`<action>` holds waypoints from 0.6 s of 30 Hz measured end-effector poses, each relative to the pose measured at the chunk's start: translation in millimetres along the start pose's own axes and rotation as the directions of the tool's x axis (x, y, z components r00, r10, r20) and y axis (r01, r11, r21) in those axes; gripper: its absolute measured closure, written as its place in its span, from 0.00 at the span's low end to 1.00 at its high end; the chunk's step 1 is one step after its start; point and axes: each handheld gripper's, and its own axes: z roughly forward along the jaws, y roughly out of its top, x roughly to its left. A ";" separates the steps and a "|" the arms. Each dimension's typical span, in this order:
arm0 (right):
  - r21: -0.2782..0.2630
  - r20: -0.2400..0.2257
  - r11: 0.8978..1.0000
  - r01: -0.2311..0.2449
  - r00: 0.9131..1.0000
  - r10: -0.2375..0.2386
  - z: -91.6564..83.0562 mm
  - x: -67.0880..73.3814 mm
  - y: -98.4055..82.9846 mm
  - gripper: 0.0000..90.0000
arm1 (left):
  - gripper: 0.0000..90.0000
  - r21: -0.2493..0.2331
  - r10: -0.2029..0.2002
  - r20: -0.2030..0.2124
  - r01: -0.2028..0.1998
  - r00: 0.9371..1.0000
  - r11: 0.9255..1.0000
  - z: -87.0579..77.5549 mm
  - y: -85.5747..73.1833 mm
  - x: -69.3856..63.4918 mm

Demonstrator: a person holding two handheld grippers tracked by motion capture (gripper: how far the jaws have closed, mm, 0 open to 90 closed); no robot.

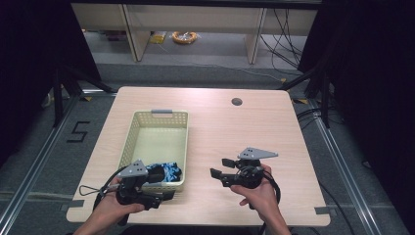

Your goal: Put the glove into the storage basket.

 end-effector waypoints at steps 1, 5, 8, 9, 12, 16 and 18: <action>0.014 0.008 0.999 -0.029 1.000 0.029 -1.4 2.5 -1.0 0.42 | 0.27 0.002 0.003 -0.003 -0.003 1.000 1.000 0.3 -0.4 -0.8; 0.016 0.011 1.000 0.005 1.000 -0.005 -1.4 1.6 -4.3 0.40 | 0.26 0.002 0.015 -0.011 -0.015 1.000 1.000 1.8 -2.5 -3.2; 0.028 0.017 1.000 -0.009 1.000 0.009 -3.2 3.2 -6.5 0.40 | 0.26 0.017 0.022 -0.003 -0.022 1.000 1.000 2.1 -3.9 -4.3; 0.022 0.017 1.000 -0.016 1.000 0.016 -3.1 3.4 -7.7 0.39 | 0.26 0.011 0.024 0.002 -0.024 1.000 1.000 3.2 -4.6 -4.9; 0.030 0.024 0.999 -0.029 0.999 0.028 -5.8 3.9 -9.9 0.38 | 0.26 0.013 0.026 0.001 -0.026 1.000 1.000 5.5 -6.4 -6.7; 0.033 0.030 0.999 -0.023 0.999 0.022 -8.2 1.9 -14.5 0.37 | 0.26 0.025 0.033 0.002 -0.033 0.999 0.999 8.1 -9.6 -9.2; 0.034 0.032 0.999 -0.020 0.999 0.019 -8.7 0.1 -16.6 0.37 | 0.26 0.029 0.026 -0.001 -0.026 1.000 0.999 8.8 -10.5 -11.1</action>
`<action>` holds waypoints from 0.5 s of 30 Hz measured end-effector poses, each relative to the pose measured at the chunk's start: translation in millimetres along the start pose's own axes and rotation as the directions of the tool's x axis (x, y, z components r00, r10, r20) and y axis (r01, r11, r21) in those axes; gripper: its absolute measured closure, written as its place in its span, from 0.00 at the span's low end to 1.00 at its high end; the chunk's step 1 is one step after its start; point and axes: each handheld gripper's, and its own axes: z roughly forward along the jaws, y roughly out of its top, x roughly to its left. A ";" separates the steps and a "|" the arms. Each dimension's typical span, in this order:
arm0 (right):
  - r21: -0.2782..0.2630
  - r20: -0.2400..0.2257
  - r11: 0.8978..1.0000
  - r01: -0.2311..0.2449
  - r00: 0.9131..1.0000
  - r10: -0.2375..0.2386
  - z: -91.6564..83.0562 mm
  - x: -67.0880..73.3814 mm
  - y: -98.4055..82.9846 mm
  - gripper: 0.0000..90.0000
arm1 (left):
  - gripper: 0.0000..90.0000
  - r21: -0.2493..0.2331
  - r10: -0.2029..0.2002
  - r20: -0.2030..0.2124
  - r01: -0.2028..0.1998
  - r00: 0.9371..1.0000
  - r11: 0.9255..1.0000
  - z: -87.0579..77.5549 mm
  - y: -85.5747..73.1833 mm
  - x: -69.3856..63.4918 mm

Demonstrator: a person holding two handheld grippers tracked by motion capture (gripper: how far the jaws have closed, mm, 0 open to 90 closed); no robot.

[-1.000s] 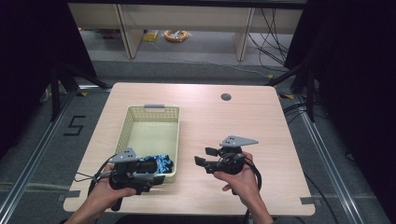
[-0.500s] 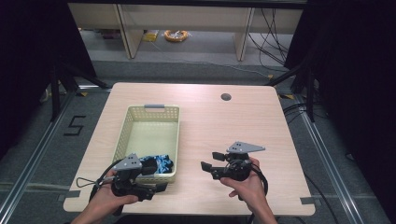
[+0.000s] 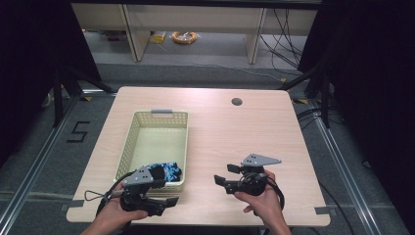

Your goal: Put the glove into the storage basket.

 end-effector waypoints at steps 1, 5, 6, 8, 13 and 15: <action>0.009 0.002 1.000 0.020 1.000 -0.020 -0.5 -1.6 -0.5 0.36 | 0.26 0.006 0.022 0.002 -0.022 1.000 1.000 -0.2 -0.2 0.8; 0.006 0.008 1.000 -0.004 1.000 0.004 -2.0 -1.9 -4.8 0.36 | 0.26 0.009 0.019 0.004 -0.019 1.000 1.000 2.2 -2.5 -1.9; 0.008 0.007 1.000 -0.009 1.000 0.009 -2.3 -1.5 -5.8 0.36 | 0.26 0.017 0.031 -0.001 -0.031 1.000 0.999 2.0 -2.8 -2.2; 0.011 0.007 1.000 0.001 1.000 -0.001 -2.1 -2.4 -7.5 0.35 | 0.26 0.019 0.029 0.004 -0.029 1.000 0.999 3.2 -4.5 -3.9; 0.009 0.015 1.000 -0.007 1.000 0.007 -3.2 -1.1 -12.1 0.35 | 0.26 0.031 0.027 0.011 -0.028 1.000 0.999 5.3 -8.3 -7.5; 0.021 0.017 1.000 -0.019 1.000 0.019 -4.5 0.3 -13.3 0.35 | 0.26 0.028 0.031 0.008 -0.031 0.999 0.999 6.2 -9.6 -8.8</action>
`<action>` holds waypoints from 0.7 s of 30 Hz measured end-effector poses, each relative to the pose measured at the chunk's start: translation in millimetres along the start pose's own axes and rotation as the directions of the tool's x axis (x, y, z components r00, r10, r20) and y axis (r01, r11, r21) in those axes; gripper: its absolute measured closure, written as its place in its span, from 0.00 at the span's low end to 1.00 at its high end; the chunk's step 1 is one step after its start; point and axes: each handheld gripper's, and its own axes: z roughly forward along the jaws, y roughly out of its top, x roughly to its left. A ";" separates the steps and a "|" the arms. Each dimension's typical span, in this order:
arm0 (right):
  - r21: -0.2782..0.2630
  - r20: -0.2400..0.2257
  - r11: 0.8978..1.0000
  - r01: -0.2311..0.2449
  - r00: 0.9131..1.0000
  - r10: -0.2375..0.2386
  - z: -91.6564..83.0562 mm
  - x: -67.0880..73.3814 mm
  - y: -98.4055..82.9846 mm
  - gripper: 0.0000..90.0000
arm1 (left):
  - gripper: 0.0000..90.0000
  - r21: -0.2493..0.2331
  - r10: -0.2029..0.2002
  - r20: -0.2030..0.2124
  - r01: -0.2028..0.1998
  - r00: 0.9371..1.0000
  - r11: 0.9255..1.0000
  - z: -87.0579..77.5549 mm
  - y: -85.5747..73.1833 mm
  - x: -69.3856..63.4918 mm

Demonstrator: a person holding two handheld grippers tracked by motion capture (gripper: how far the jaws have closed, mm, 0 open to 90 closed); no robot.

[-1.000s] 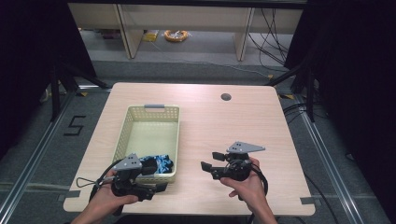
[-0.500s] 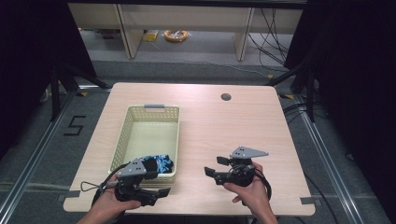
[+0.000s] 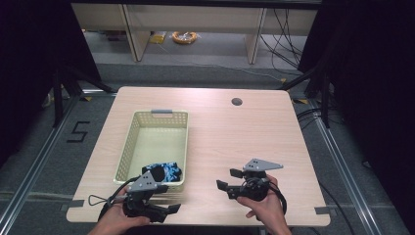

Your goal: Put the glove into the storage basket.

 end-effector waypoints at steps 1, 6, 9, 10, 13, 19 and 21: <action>-0.007 0.001 1.000 0.027 1.000 -0.027 0.2 -2.4 -0.5 0.35 | 0.26 0.007 0.011 -0.003 -0.011 1.000 1.000 -0.1 -0.7 -0.1; 0.001 -0.004 1.000 0.020 1.000 -0.020 -0.4 -1.9 -5.8 0.34 | 0.25 0.026 0.031 -0.009 -0.031 0.999 0.999 1.2 -4.4 -1.6; 0.010 0.003 1.000 0.005 1.000 -0.005 -2.5 -0.6 -9.6 0.34 | 0.22 0.015 0.001 -0.019 -0.001 1.000 1.000 4.0 -7.1 -5.1; 0.005 0.005 1.000 0.024 1.000 -0.024 -2.9 -2.3 -10.8 0.34 | 0.22 0.016 0.004 -0.007 -0.003 1.000 1.000 4.3 -7.7 -5.2; 0.010 -0.006 1.000 -0.014 1.000 0.014 -3.4 1.1 -15.7 0.34 | 0.19 0.013 -0.003 -0.011 0.003 1.000 1.000 4.7 -9.4 -6.7; 0.007 -0.002 1.000 0.024 1.000 -0.024 -5.2 -0.5 -23.0 0.32 | 0.19 0.004 0.016 -0.008 -0.016 1.000 1.000 6.0 -15.2 -8.7; 0.012 -0.004 1.000 0.003 1.000 -0.003 -6.2 0.6 -25.7 0.32 | 0.19 0.018 0.002 -0.015 -0.002 1.000 1.000 5.9 -17.5 -9.8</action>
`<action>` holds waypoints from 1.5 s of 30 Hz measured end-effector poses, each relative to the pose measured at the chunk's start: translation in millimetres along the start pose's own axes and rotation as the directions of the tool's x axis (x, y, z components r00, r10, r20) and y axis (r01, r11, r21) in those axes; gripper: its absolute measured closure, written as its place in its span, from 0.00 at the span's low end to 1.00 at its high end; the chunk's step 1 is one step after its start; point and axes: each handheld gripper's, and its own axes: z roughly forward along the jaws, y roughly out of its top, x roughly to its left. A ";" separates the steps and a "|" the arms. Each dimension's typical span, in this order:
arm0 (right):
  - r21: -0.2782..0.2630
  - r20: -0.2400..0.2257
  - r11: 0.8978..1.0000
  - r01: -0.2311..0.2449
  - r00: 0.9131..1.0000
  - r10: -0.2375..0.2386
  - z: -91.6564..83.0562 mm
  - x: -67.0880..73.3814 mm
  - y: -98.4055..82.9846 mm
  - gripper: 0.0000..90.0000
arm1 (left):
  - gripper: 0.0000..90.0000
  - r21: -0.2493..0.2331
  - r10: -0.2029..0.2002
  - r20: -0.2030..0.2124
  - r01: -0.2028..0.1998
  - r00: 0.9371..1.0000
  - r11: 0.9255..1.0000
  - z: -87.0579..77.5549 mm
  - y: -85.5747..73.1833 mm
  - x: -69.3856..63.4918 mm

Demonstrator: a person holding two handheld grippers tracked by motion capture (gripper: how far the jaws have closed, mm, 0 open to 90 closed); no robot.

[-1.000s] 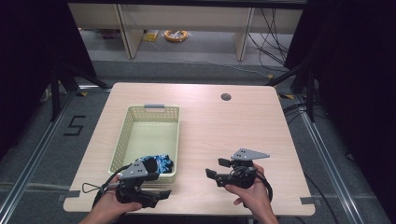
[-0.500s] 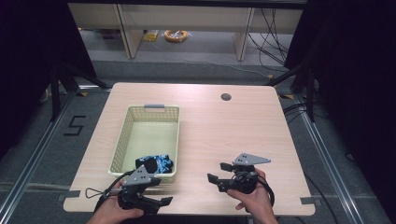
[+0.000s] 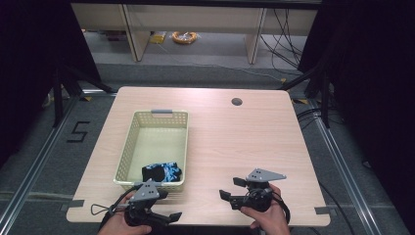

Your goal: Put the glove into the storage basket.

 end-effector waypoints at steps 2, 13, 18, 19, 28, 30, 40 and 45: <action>0.000 0.004 1.000 0.015 1.000 -0.015 -0.9 -0.2 -2.6 0.31 | 0.19 -0.002 0.002 -0.005 -0.002 1.000 1.000 0.8 -2.8 -1.0; -0.034 0.004 0.998 0.050 0.999 -0.050 -4.0 3.2 -19.9 0.21 | 0.18 0.032 0.049 -0.004 -0.049 0.999 0.998 6.9 -19.2 -4.9; -0.004 0.011 0.999 0.042 0.999 -0.042 -8.2 7.3 -28.1 0.21 | 0.18 0.074 0.096 -0.025 -0.094 0.995 0.993 9.2 -25.9 -2.0; 0.007 0.026 0.998 0.067 0.997 -0.068 -9.5 5.9 -29.0 0.21 | 0.18 0.069 0.082 -0.026 -0.080 0.996 0.994 10.3 -27.5 -3.4; 0.048 0.035 0.997 0.065 0.997 -0.066 -11.8 8.7 -43.0 0.21 | 0.18 0.114 0.108 -0.053 -0.101 0.993 0.988 13.0 -37.2 -3.9; 0.058 0.036 0.997 0.057 0.998 -0.059 -13.0 10.5 -45.9 0.21 | 0.18 0.113 0.130 -0.045 -0.124 0.991 0.986 12.5 -37.9 -3.8; 0.077 0.039 0.991 0.114 0.992 -0.117 -14.8 12.1 -57.4 0.19 | 0.18 0.122 0.111 -0.056 -0.103 0.992 0.987 11.8 -43.7 -5.6; 0.093 0.069 0.990 0.110 0.991 -0.117 -18.8 12.9 -61.6 0.19 | 0.18 0.127 0.112 -0.058 -0.104 0.992 0.986 11.6 -45.3 -6.3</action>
